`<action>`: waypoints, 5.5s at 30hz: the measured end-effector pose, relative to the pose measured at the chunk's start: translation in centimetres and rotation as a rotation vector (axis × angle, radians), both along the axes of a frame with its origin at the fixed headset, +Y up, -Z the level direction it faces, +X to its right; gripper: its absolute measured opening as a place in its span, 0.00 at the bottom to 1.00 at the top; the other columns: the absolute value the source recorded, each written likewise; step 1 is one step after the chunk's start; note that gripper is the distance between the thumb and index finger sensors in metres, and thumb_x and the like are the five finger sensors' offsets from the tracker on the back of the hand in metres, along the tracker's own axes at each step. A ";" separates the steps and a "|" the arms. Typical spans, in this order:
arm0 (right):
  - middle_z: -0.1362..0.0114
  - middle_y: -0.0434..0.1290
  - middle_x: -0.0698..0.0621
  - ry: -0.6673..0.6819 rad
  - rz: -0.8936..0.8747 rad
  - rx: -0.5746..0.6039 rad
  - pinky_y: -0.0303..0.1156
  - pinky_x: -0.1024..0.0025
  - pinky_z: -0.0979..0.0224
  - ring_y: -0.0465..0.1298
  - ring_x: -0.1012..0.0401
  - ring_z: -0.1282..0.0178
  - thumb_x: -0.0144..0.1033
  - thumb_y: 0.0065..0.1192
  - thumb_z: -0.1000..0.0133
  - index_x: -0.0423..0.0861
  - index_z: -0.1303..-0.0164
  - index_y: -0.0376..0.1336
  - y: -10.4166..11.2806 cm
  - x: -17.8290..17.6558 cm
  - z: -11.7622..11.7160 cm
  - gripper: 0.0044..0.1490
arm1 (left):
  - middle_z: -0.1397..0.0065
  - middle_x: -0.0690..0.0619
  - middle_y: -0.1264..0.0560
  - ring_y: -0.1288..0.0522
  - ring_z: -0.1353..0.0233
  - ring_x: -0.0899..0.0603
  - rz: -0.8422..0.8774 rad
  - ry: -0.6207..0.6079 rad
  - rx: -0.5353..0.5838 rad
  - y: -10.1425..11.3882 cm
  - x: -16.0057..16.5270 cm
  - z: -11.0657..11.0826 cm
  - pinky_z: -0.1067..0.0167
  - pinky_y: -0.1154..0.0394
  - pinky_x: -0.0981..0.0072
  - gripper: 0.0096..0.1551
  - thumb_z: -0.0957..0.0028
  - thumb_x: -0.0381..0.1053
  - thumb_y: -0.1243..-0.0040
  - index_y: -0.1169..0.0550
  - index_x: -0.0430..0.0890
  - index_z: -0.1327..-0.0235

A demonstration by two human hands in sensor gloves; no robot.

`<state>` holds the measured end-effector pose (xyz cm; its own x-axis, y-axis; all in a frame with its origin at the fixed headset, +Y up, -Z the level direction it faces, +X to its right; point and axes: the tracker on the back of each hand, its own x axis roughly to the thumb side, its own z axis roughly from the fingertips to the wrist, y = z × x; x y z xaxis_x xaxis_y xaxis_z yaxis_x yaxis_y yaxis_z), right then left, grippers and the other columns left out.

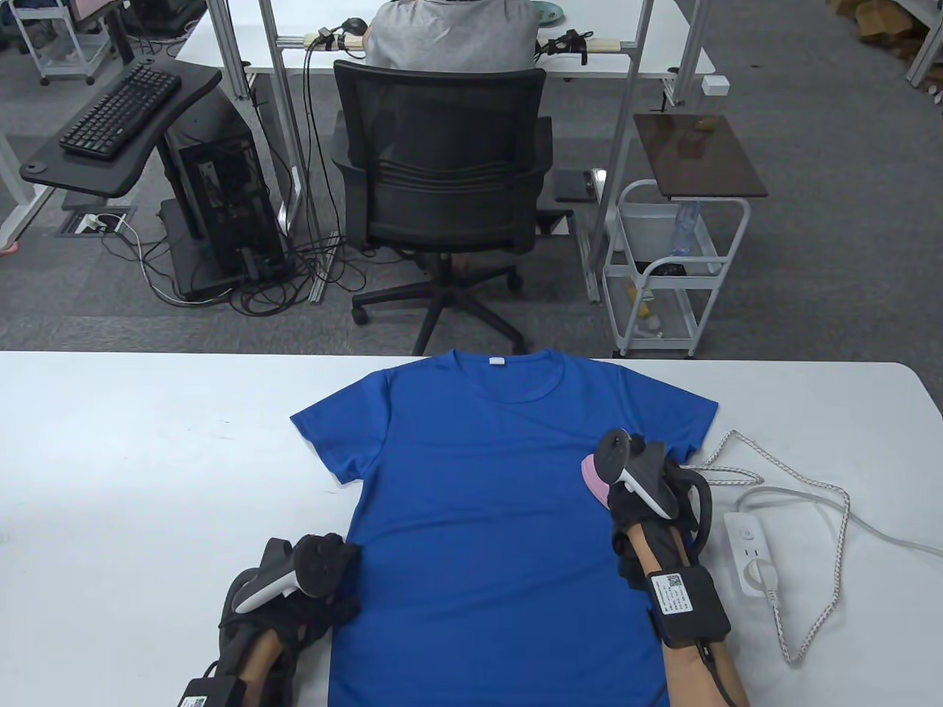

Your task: Iron t-shirt with electric iron on table

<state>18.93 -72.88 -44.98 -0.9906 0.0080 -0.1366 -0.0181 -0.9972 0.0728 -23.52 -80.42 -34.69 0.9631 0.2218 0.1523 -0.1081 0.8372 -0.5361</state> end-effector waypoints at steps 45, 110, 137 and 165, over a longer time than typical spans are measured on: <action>0.28 0.64 0.34 -0.004 -0.107 -0.018 0.65 0.38 0.31 0.70 0.39 0.34 0.40 0.49 0.45 0.38 0.18 0.51 -0.2 -4.0 -2.5 0.43 | 0.16 0.52 0.62 0.65 0.17 0.36 0.023 -0.018 -0.001 0.0 -0.2 -0.1 0.26 0.61 0.37 0.46 0.48 0.62 0.50 0.54 0.56 0.20; 0.29 0.66 0.31 0.439 -0.158 -0.169 0.66 0.35 0.32 0.71 0.35 0.35 0.42 0.53 0.45 0.34 0.22 0.55 0.5 -10.0 0.2 0.43 | 0.16 0.53 0.62 0.65 0.17 0.37 0.010 0.002 -0.006 -0.1 -0.1 0.1 0.26 0.61 0.38 0.46 0.48 0.61 0.51 0.55 0.56 0.21; 0.29 0.65 0.33 0.039 -0.079 -0.027 0.66 0.38 0.30 0.71 0.39 0.34 0.41 0.51 0.48 0.38 0.21 0.55 -0.4 -14.2 -6.0 0.44 | 0.16 0.53 0.62 0.65 0.17 0.37 0.016 -0.024 -0.005 -0.1 -0.3 0.0 0.26 0.60 0.39 0.47 0.49 0.63 0.50 0.54 0.56 0.20; 0.29 0.66 0.34 0.284 -0.076 -0.034 0.67 0.39 0.31 0.71 0.39 0.35 0.42 0.51 0.48 0.38 0.21 0.55 -0.3 -16.6 -1.2 0.43 | 0.16 0.54 0.61 0.64 0.17 0.38 0.017 -0.007 -0.009 0.1 -0.5 -0.2 0.25 0.59 0.40 0.47 0.49 0.63 0.47 0.53 0.57 0.21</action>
<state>2.34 -73.14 -46.19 -0.9860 0.0838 0.1444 -0.0668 -0.9907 0.1187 -23.98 -80.31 -34.92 0.9580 0.2400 0.1572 -0.1186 0.8302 -0.5447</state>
